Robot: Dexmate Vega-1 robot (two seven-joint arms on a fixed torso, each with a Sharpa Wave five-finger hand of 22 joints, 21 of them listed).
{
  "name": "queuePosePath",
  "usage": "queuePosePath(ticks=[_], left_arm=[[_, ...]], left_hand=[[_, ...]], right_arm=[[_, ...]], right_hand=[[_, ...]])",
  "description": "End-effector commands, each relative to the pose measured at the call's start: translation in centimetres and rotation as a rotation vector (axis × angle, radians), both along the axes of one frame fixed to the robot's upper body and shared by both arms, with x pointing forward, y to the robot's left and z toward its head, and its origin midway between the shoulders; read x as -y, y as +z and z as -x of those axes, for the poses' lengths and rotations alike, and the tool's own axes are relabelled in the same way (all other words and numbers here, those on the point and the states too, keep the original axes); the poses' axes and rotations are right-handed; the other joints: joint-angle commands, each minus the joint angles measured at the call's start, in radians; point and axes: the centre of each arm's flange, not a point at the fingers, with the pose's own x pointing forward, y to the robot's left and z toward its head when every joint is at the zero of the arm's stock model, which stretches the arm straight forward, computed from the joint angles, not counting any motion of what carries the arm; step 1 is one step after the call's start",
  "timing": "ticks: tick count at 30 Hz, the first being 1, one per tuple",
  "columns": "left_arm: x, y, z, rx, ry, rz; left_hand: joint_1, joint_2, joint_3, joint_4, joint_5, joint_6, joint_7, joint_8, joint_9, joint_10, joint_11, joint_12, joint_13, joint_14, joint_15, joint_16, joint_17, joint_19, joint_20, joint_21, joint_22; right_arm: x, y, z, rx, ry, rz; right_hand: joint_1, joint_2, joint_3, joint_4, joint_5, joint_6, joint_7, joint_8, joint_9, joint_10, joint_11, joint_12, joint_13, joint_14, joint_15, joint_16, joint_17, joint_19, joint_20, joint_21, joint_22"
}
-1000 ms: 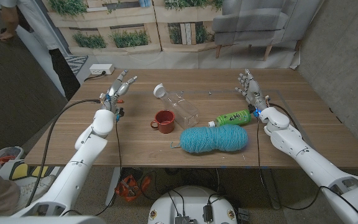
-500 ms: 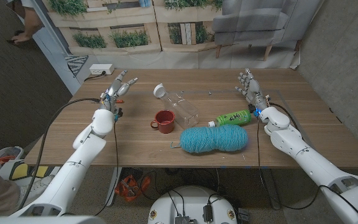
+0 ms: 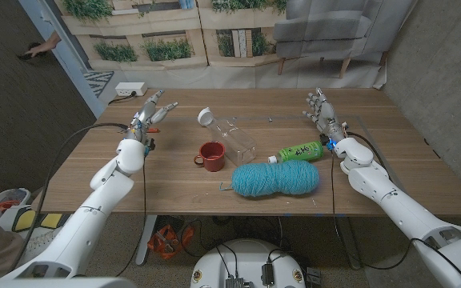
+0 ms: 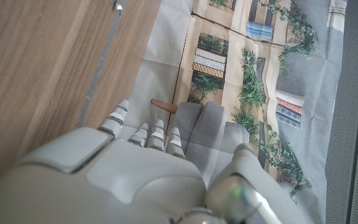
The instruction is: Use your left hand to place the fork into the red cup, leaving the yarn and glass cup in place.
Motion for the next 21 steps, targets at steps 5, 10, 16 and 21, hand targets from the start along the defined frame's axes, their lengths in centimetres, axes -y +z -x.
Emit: queuePosePath(ticks=[5,10,16,21], left_arm=[[-0.6,0.5,1.0,-0.013,0.085,-0.115],[-1.0,0.8,1.2,-0.022,0.117,-0.154],[-1.4,1.2,1.3,-0.028,0.149,-0.180],[-1.6,1.5,1.3,-0.035,0.170,-0.198]], left_hand=[[0.024,0.005,0.008,-0.012,0.002,-0.009,-0.012,-0.003,0.006,-0.001,-0.011,-0.001,0.005,-0.005,-0.005,0.004,-0.001,-0.009,-0.003,0.002,0.001],[0.047,0.011,0.018,-0.021,0.004,-0.015,-0.012,-0.003,0.006,0.005,-0.021,0.001,0.006,-0.006,-0.002,0.005,-0.001,-0.012,0.004,0.001,0.000],[0.080,0.015,0.030,-0.030,0.006,-0.022,-0.018,-0.002,0.006,0.026,-0.035,0.010,0.009,0.001,-0.003,0.009,0.000,-0.015,0.006,0.001,0.000],[0.107,0.011,0.036,-0.034,0.005,-0.023,-0.019,0.000,0.007,0.061,-0.054,0.024,0.012,0.015,-0.005,0.014,0.001,-0.010,0.011,0.004,0.000]], right_arm=[[0.4,0.4,0.2,0.008,-0.009,0.005],[0.4,0.3,0.1,0.010,-0.008,0.007],[0.6,0.4,0.1,0.007,-0.011,0.004],[0.7,0.5,0.0,0.008,-0.013,0.006]], right_hand=[[0.005,0.002,0.003,-0.008,0.001,0.001,-0.004,0.004,0.005,0.005,0.000,0.000,0.002,0.000,-0.002,0.005,0.003,0.001,0.008,0.005,0.002],[0.005,0.002,0.002,-0.008,0.001,0.002,-0.005,0.004,0.005,0.005,0.005,0.000,0.002,0.000,-0.003,0.005,0.003,0.001,0.008,0.005,0.002],[0.004,0.002,0.002,-0.009,0.001,0.002,-0.005,0.004,0.005,0.005,0.000,-0.001,0.002,0.000,-0.004,0.005,0.003,0.001,0.008,0.005,0.002],[0.004,0.003,0.002,-0.009,0.001,0.004,-0.004,0.005,0.005,0.006,0.001,0.000,0.002,0.000,-0.003,0.005,0.004,0.001,0.008,0.005,0.002]])
